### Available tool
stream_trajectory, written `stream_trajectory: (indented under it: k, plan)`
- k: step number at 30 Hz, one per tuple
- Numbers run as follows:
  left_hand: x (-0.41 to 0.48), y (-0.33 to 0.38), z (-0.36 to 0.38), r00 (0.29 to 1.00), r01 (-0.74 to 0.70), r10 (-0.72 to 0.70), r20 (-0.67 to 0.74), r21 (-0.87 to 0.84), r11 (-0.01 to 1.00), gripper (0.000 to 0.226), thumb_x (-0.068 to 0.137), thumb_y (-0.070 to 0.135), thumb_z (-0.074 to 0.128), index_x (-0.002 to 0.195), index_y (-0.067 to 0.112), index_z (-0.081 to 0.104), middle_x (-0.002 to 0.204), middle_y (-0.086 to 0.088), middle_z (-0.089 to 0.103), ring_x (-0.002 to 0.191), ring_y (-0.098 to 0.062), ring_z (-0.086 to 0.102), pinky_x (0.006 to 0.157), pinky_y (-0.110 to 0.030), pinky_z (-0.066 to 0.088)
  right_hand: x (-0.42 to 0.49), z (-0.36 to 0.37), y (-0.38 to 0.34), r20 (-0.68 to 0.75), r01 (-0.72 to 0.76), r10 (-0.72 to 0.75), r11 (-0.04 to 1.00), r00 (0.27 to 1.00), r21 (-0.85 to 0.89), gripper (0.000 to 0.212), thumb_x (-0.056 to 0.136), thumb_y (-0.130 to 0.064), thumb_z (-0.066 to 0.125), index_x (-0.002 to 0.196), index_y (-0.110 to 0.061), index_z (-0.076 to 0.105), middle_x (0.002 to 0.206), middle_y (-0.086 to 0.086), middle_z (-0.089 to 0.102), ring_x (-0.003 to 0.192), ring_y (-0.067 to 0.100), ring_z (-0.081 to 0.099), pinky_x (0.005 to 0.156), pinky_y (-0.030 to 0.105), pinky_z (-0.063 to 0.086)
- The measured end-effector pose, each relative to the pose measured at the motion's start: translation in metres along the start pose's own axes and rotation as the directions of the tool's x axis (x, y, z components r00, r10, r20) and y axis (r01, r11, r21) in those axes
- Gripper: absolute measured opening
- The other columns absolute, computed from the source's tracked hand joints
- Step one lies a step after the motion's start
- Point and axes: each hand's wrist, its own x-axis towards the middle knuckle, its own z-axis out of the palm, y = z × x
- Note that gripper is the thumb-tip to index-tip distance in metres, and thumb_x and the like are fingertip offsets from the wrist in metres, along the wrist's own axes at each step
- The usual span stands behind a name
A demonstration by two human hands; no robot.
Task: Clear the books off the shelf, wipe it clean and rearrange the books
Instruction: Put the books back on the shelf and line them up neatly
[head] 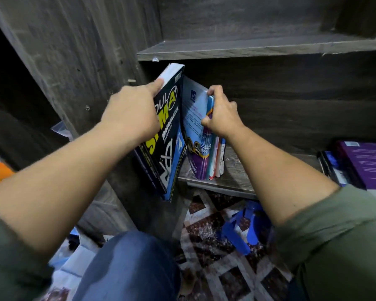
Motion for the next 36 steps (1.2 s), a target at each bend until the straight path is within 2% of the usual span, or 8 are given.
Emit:
stream_trajectory:
  k: [7, 10, 15, 18, 21, 23, 27, 36]
  plan:
    - [0.029, 0.026, 0.062, 1.0, 0.021, -0.022, -0.015, -0.084, 0.996, 0.058, 0.087, 0.006, 0.054, 0.14, 0.026, 0.042, 0.121, -0.018, 0.058, 0.11, -0.043, 0.055, 0.086, -0.047, 0.048, -0.005, 0.004, -0.006, -0.02, 0.016, -0.018, 0.994, 1.0, -0.104, 0.058, 0.084, -0.012, 0.06, 0.134, -0.022, 0.033, 0.133, 0.008, 0.047, 0.101, 0.027, 0.039, 0.088, 0.038, 0.03]
    - [0.04, 0.02, 0.081, 0.965, -0.055, 0.0, -0.262, -0.203, 0.978, 0.04, 0.087, 0.013, 0.052, 0.127, 0.013, 0.055, 0.121, -0.015, 0.054, 0.105, -0.039, 0.056, 0.088, -0.047, 0.045, -0.004, 0.008, -0.001, -0.022, 0.033, -0.037, 0.986, 0.999, -0.164, 0.056, 0.087, -0.016, 0.056, 0.137, -0.022, 0.031, 0.133, 0.009, 0.045, 0.102, 0.036, 0.042, 0.081, 0.036, 0.028]
    - [0.038, 0.004, 0.114, 0.739, -0.359, 0.135, -0.66, -0.216, 0.908, 0.027, 0.087, 0.013, 0.046, 0.105, 0.002, 0.063, 0.098, -0.015, 0.061, 0.096, -0.034, 0.055, 0.093, -0.039, 0.04, -0.009, 0.013, 0.0, 0.01, 0.139, -0.139, 0.976, 0.99, -0.166, 0.057, 0.089, -0.022, 0.052, 0.142, -0.023, 0.029, 0.138, 0.01, 0.045, 0.097, 0.035, 0.044, 0.083, 0.038, 0.031]
    - [0.042, 0.0, 0.122, 0.713, -0.341, 0.077, -0.697, -0.248, 0.907, 0.03, 0.09, 0.02, 0.041, 0.103, 0.003, 0.062, 0.101, -0.015, 0.062, 0.106, -0.034, 0.054, 0.096, -0.043, 0.04, -0.011, 0.013, -0.005, 0.1, 0.233, -0.223, 0.967, 0.97, -0.101, 0.065, 0.088, -0.023, 0.051, 0.146, -0.029, 0.023, 0.147, 0.01, 0.039, 0.117, 0.036, 0.046, 0.101, 0.042, 0.031]
    - [0.038, -0.005, 0.142, 0.688, -0.335, -0.011, -0.726, -0.331, 0.882, 0.04, 0.09, 0.021, 0.04, 0.117, -0.005, 0.055, 0.117, -0.022, 0.056, 0.122, -0.04, 0.045, 0.107, -0.043, 0.033, -0.021, 0.02, -0.001, 0.156, 0.226, -0.239, 0.969, 0.958, 0.096, 0.082, 0.088, -0.018, 0.051, 0.151, -0.04, 0.005, 0.162, 0.005, 0.01, 0.147, 0.018, 0.014, 0.112, 0.038, 0.023]
    - [0.034, -0.006, 0.158, 0.707, -0.332, -0.053, -0.705, -0.398, 0.855, 0.057, 0.091, 0.025, 0.04, 0.133, -0.014, 0.04, 0.137, -0.029, 0.041, 0.136, -0.043, 0.029, 0.116, -0.044, 0.024, -0.033, 0.031, 0.015, 0.169, 0.105, -0.151, 0.961, 0.974, 0.255, 0.091, 0.088, -0.016, 0.054, 0.151, -0.043, -0.006, 0.163, 0.002, 0.003, 0.141, 0.014, 0.023, 0.114, 0.039, 0.026]
    - [0.036, -0.003, 0.175, 0.762, -0.276, -0.071, -0.644, -0.422, 0.864, 0.086, 0.094, 0.054, 0.025, 0.143, -0.016, 0.018, 0.152, -0.032, 0.019, 0.146, -0.039, 0.007, 0.119, -0.046, 0.012, -0.068, 0.07, 0.06, 0.393, -0.115, 0.045, 0.981, 0.919, 0.158, 0.1, 0.087, -0.018, 0.064, 0.152, -0.038, -0.009, 0.153, 0.002, 0.036, 0.133, 0.02, 0.043, 0.113, 0.033, 0.031]
    - [0.033, -0.001, 0.209, 0.855, -0.17, 0.001, -0.518, -0.279, 0.945, 0.121, 0.077, 0.083, 0.005, 0.142, -0.019, 0.011, 0.151, -0.037, 0.007, 0.144, -0.034, -0.012, 0.119, -0.049, 0.0, -0.079, 0.113, 0.091, 0.375, -0.2, 0.171, 0.979, 0.911, 0.04, 0.123, 0.078, -0.027, 0.078, 0.141, -0.053, -0.024, 0.151, 0.002, 0.04, 0.13, 0.022, 0.047, 0.109, 0.038, 0.036]
